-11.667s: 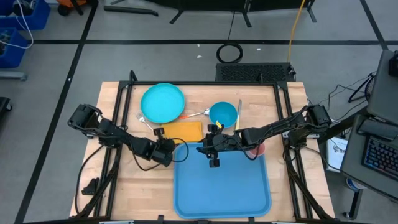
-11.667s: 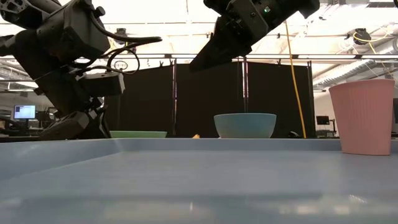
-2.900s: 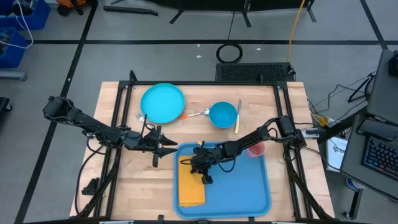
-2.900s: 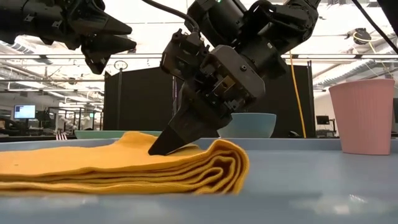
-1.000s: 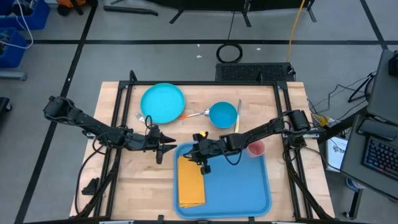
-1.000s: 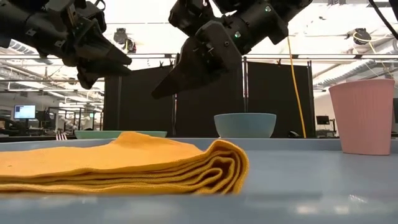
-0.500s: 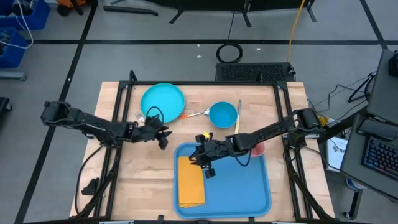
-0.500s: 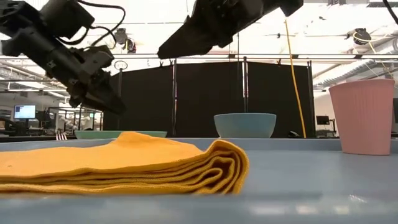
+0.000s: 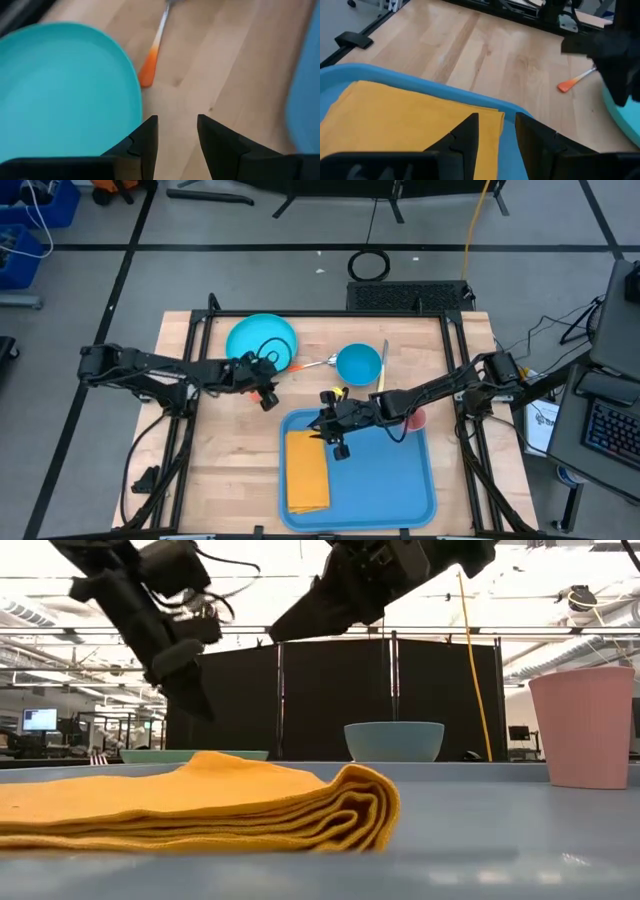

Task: Set up tray
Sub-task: Put the light blue plate on the blue serving tray to the right of the orange table napkin

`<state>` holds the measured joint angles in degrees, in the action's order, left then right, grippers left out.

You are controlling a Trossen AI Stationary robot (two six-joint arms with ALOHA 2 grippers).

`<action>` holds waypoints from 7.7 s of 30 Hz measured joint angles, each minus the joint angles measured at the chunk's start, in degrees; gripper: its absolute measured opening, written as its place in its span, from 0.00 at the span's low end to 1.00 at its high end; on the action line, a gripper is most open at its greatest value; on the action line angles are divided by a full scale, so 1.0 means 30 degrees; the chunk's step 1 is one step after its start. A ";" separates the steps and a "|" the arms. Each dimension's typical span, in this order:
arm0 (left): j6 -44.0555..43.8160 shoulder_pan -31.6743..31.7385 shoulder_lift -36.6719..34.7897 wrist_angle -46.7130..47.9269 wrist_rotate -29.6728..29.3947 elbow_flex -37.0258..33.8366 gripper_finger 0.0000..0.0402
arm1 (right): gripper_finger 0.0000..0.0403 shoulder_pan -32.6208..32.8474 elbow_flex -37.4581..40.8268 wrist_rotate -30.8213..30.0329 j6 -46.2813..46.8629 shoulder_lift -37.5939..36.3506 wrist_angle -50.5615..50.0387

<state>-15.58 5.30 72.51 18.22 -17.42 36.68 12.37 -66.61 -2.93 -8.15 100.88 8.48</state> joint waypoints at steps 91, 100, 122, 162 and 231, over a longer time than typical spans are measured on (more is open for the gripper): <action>0.4487 0.1445 0.2558 0.0935 -0.1572 0.1064 0.01 | 0.28 0.0004 0.0167 -0.0011 -0.0228 -0.0131 0.0251; 0.3735 -0.0747 -0.0302 0.2037 -0.2577 0.1300 0.01 | 0.28 0.0004 0.0167 -0.0018 -0.0539 -0.0147 0.0404; 0.2014 -0.8477 -0.0722 -0.1084 -0.1554 0.2522 0.01 | 0.28 0.1198 0.4201 -0.0072 -0.1108 -0.6670 0.2860; 0.4506 -1.1961 1.5345 0.5958 0.0628 2.0280 0.01 | 0.28 0.4655 0.6870 -0.0011 -0.1530 -1.1919 0.3281; 0.4201 -1.1367 1.8952 0.0621 0.5966 2.1683 0.05 | 0.28 0.6444 0.6870 -0.0026 0.1104 -1.1905 0.4236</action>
<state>-2.98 -28.80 129.36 20.08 0.47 101.73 31.70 -46.00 -3.01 -4.84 65.17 21.19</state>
